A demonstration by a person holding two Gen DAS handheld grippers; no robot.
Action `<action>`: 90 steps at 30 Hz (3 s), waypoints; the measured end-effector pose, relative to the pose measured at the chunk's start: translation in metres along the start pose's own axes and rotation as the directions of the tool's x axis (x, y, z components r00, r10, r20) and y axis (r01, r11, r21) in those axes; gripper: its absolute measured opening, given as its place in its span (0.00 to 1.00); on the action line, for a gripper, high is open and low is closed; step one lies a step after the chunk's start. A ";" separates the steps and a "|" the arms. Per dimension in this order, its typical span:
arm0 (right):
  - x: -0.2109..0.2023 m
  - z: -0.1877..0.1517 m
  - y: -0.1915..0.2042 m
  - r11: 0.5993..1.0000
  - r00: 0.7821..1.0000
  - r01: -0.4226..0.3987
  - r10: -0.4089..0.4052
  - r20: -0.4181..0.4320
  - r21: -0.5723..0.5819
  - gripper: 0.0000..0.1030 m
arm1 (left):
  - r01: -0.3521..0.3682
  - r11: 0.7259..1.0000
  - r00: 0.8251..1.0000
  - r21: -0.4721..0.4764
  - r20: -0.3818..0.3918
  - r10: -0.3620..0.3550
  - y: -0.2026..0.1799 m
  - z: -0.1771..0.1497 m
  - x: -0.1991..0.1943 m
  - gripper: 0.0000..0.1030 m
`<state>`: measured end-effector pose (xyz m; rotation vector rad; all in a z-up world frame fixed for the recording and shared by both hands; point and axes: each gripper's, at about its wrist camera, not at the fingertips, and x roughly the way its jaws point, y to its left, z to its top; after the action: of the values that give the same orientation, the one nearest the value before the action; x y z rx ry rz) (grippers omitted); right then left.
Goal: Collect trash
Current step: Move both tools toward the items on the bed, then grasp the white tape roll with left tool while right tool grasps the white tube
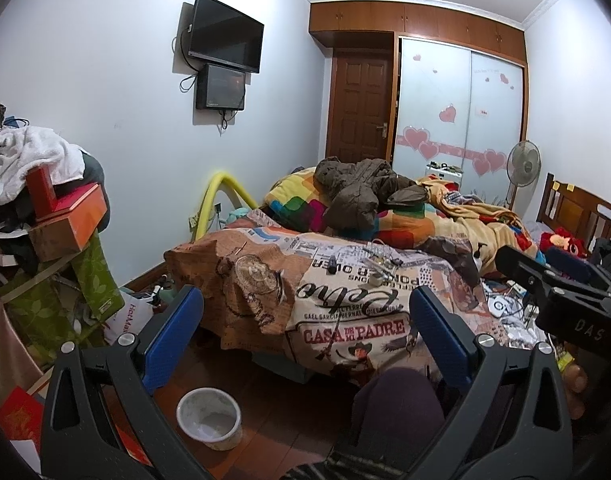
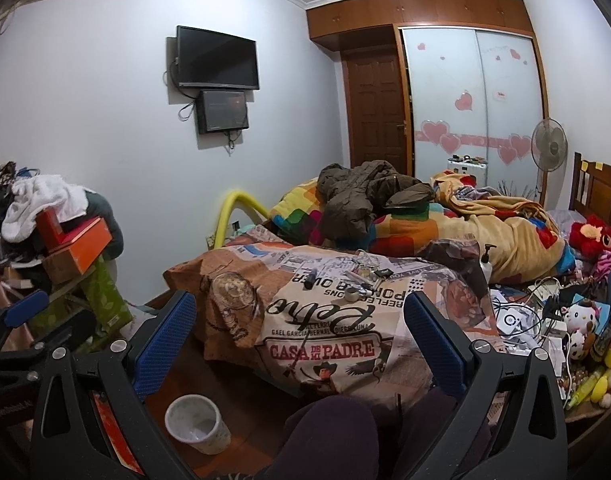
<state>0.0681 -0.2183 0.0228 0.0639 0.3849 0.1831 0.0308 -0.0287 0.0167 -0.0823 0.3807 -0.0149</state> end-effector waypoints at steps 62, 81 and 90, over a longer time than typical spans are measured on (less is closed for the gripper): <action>0.449 -0.045 -0.112 0.997 0.823 -0.066 0.040 -0.567 -0.026 0.66 | 0.008 1.000 0.882 -0.015 -0.471 -0.014 -0.043 -0.066 0.492 0.98; 0.439 -0.039 -0.162 0.980 0.827 -0.090 0.172 -0.536 0.176 0.05 | 0.174 0.984 0.835 -0.023 -0.527 -0.160 -0.112 -0.071 0.542 0.98; 0.428 -0.042 -0.186 0.988 0.818 -0.068 0.134 -0.559 0.137 0.19 | 0.244 0.970 0.796 -0.001 -0.571 -0.201 -0.149 -0.071 0.573 0.77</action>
<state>0.4732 -0.3185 -0.1912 0.1417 0.9951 0.2875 0.5370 -0.1995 -0.2490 -0.0480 0.9726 -0.2948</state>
